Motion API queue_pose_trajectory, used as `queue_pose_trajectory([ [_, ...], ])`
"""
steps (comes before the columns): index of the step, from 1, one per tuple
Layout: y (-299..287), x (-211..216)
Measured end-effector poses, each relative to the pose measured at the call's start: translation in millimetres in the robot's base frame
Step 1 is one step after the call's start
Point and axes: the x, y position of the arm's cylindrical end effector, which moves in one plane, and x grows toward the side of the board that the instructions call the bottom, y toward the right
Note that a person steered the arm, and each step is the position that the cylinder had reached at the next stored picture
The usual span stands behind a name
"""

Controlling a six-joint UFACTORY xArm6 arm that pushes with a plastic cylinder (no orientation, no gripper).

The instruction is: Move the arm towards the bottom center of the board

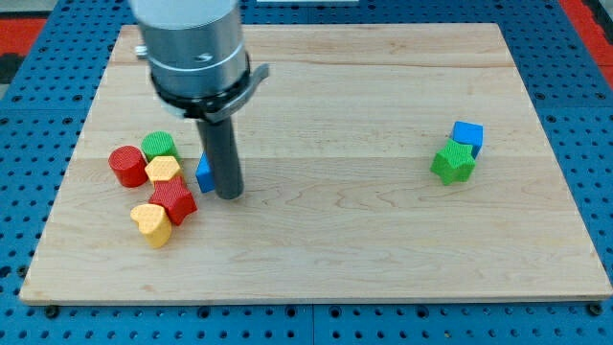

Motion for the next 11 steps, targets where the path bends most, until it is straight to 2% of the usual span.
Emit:
queue_pose_trajectory([
  [2, 43.1, 0.7],
  [3, 43.1, 5.1],
  [4, 67.1, 7.0],
  [5, 115.5, 8.1],
  [6, 130.1, 8.1],
  [11, 136.3, 41.3],
])
